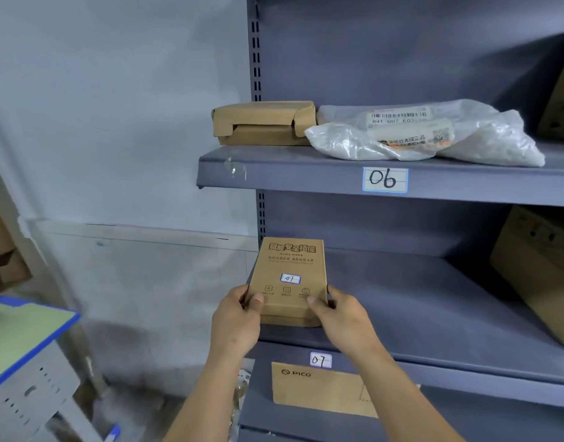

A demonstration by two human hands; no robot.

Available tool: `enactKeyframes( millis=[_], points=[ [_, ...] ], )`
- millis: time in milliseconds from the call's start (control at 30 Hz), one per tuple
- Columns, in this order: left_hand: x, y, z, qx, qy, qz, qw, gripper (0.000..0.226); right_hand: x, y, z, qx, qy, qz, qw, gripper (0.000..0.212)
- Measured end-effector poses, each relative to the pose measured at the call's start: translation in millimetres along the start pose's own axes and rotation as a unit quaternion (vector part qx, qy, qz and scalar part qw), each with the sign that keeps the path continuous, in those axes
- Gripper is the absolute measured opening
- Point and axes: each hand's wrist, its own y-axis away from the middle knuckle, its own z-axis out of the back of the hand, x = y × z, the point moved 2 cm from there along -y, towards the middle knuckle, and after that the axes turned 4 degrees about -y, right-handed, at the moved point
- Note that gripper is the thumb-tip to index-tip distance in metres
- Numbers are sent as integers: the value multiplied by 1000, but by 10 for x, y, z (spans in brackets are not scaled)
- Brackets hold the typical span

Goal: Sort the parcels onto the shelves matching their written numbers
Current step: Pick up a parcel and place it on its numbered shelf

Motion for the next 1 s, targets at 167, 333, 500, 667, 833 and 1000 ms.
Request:
enactKeyframes(
  millis=[167,333,500,667,833,1000],
  points=[
    [-20,-184,-35,-6,-6,6,1000,20,-21,-191,-40,-6,15,10,1000,21],
    [-118,-275,-85,0,7,-2,1000,22,-25,-336,-58,-9,18,17,1000,25],
    [-144,-399,-153,4,11,3,1000,24,-34,-451,-27,-17,13,8,1000,27],
    [-125,-552,-195,2,-5,13,1000,28,-3,-584,-30,-17,-3,1,1000,24],
    [-131,-567,-199,-4,-11,20,1000,26,-7,-620,-35,-12,-3,-5,1000,25],
    [-173,-516,-203,-13,-12,38,999,27,23,-591,-33,-10,-11,-8,1000,24]
  ],
)
